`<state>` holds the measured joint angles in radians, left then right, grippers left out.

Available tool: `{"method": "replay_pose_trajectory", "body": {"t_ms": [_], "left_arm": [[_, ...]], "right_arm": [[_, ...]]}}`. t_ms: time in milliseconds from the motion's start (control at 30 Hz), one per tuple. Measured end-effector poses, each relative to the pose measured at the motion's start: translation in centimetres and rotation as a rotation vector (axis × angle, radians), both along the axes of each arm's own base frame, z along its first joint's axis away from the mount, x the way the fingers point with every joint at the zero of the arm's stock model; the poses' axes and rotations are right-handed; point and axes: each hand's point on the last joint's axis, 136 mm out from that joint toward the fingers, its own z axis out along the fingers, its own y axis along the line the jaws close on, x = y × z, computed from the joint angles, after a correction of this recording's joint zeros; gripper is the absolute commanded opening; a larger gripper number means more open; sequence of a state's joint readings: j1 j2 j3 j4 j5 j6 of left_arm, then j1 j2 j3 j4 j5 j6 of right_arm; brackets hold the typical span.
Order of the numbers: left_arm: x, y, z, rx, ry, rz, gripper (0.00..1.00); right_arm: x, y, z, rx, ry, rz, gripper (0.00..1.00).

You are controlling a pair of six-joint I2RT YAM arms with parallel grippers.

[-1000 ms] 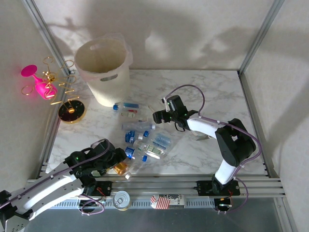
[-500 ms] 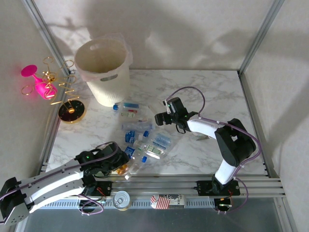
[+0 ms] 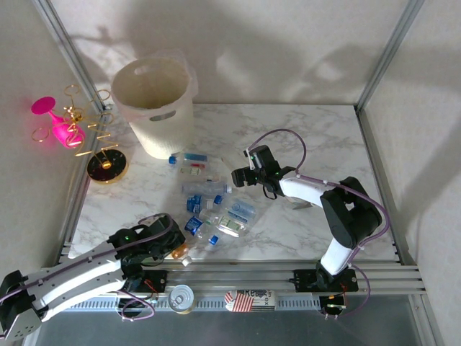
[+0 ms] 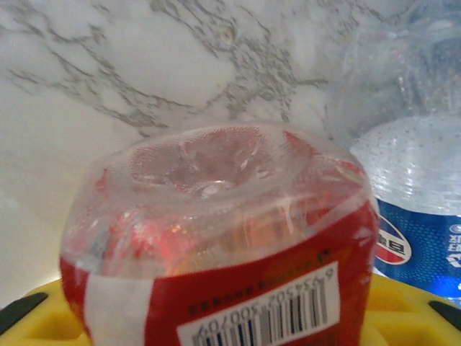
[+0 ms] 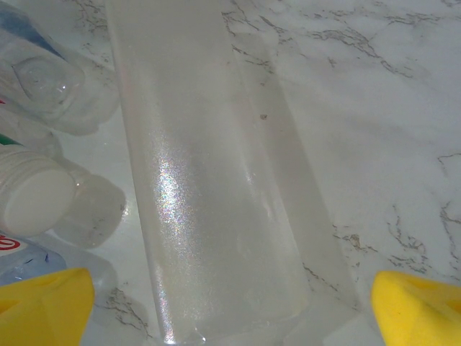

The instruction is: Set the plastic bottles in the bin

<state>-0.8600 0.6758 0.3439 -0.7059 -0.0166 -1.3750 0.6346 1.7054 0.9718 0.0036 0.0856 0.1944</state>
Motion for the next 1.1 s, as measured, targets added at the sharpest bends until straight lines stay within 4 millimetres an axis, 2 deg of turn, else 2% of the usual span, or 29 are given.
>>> {"method": "replay_pose_trajectory", "body": {"t_ms": [67, 300, 433, 633, 733, 933, 1033, 1100], "left_arm": [[0.6, 0.5, 0.8, 0.007, -0.016, 0.028, 0.46], [5.4, 3.8, 5.7, 0.026, -0.122, 0.229, 0.47], [8.9, 4.4, 8.9, 0.093, -0.158, 0.222, 0.47], [16.2, 2.2, 16.4, 0.104, -0.363, 0.147, 0.46], [19.3, 0.6, 19.0, 0.065, -0.481, 0.134, 0.44], [22.6, -2.8, 22.3, 0.021, -0.661, 0.088, 0.43], [25.0, -4.0, 25.4, 0.038, -0.749, 0.062, 0.43], [26.7, -4.7, 28.4, 0.049, -0.821, 0.046, 0.43]], "right_arm": [[0.0, 0.0, 0.0, 0.0, 0.0, 0.0, 0.99], [0.0, 0.0, 0.0, -0.001, 0.0, 0.005, 0.99], [0.0, 0.1, 0.0, -0.007, -0.004, 0.013, 0.99], [0.0, 0.1, 0.1, -0.009, -0.007, 0.016, 0.99], [0.0, 0.1, 0.4, -0.003, -0.014, 0.016, 0.99], [0.1, 0.3, 1.4, 0.01, -0.033, 0.024, 0.99], [0.4, 0.6, 2.0, 0.019, -0.045, 0.026, 0.99], [0.6, 0.8, 2.4, 0.028, -0.051, 0.029, 0.99]]}}
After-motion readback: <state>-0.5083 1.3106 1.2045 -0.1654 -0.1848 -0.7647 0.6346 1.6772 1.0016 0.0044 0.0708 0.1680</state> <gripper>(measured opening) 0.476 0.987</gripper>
